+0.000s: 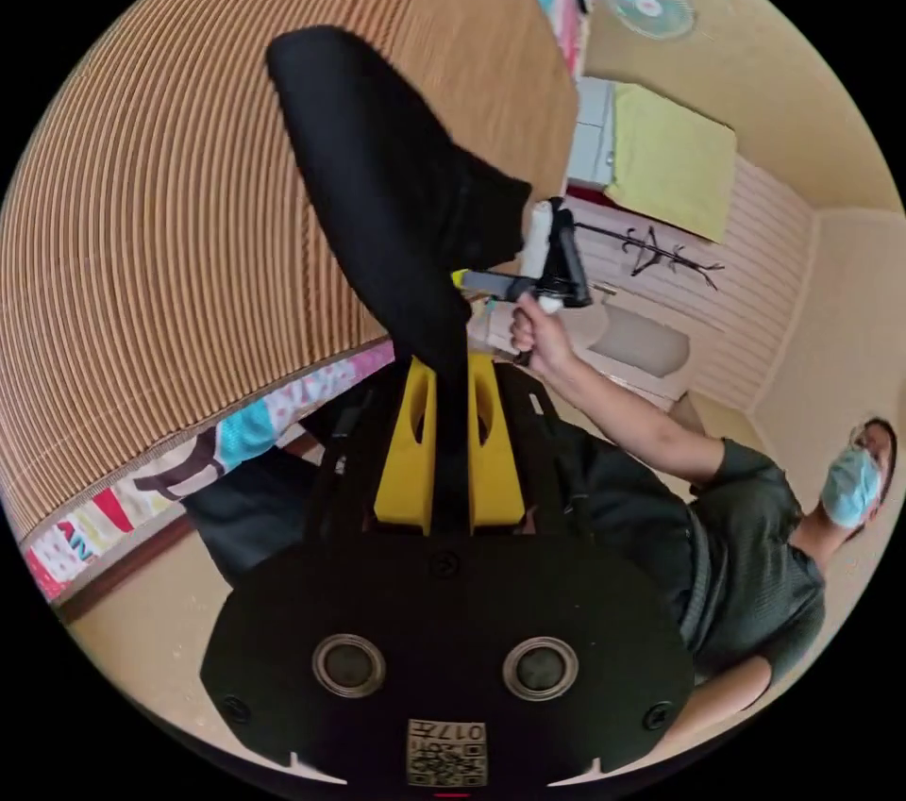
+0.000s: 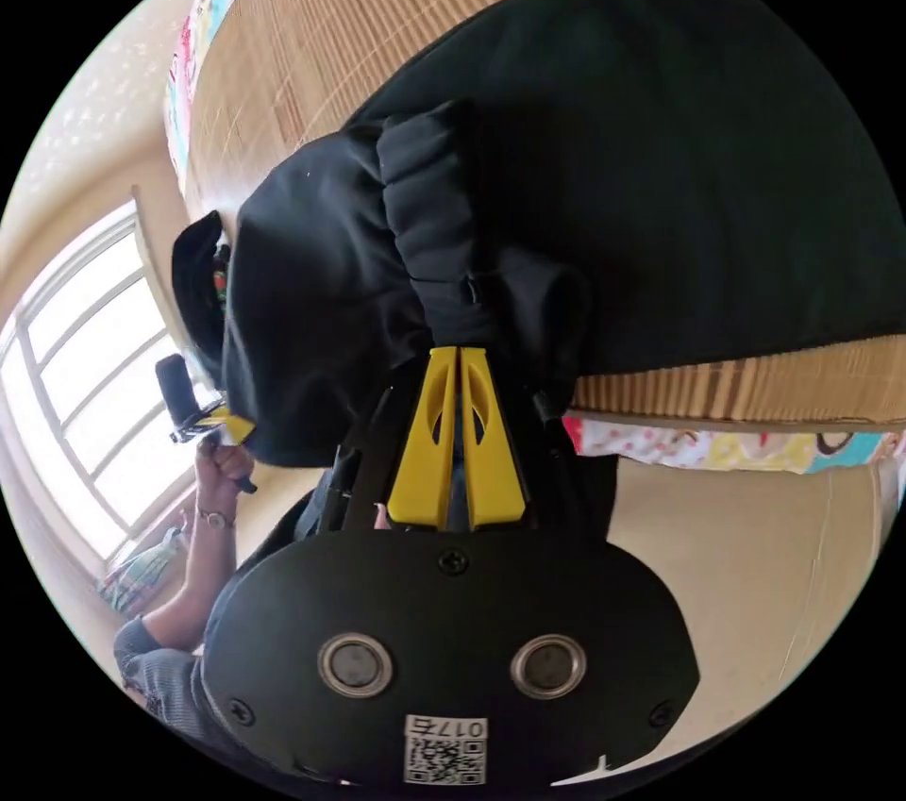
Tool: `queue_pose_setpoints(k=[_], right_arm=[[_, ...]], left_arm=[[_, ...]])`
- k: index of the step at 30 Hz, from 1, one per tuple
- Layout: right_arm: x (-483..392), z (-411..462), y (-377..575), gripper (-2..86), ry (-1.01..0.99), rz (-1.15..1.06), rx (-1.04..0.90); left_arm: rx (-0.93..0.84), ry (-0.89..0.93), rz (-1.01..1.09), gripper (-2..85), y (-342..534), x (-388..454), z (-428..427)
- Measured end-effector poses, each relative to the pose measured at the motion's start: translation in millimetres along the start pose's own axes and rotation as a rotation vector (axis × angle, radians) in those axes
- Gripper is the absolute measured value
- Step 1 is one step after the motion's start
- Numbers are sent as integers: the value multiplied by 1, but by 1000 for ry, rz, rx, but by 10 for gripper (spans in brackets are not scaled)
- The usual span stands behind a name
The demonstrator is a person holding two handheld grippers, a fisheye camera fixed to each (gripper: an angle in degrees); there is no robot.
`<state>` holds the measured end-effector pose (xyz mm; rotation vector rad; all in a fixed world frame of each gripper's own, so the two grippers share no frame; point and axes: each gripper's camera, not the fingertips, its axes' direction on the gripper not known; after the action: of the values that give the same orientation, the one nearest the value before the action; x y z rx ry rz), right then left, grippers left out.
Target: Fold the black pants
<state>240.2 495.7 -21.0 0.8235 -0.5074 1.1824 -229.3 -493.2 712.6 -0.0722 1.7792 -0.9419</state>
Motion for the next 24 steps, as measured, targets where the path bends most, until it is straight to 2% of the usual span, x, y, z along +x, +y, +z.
queue_pose_setpoints(k=[1,3,6,9,13,17,19,22,24], right_arm=[[-6,3,-6,3,-72,-52,-19],[-14,11,-15,3,-212,-107,-59],[-25,23,-27,3,-457,-147,-121],[-19,13,-32,4,-606,-172,-151],[40,-32,-29,5,-578,-147,-133],[127,-77,-7,5,-444,40,-92],[174,-102,13,6,-396,131,-71],[211,-123,36,10,-462,166,-17],[222,-127,45,15,-553,146,26]], left_arm=[[16,-6,34,52,1,14,-6],[62,-147,180,52,6,77,-24],[90,-265,303,52,2,140,-24],[25,-368,422,53,-17,190,6],[-150,-461,533,79,-51,216,82],[-491,-346,542,107,-79,192,166],[-451,-356,471,102,-81,171,161],[-207,-439,234,106,-75,121,107],[12,-511,-4,133,-58,74,50]])
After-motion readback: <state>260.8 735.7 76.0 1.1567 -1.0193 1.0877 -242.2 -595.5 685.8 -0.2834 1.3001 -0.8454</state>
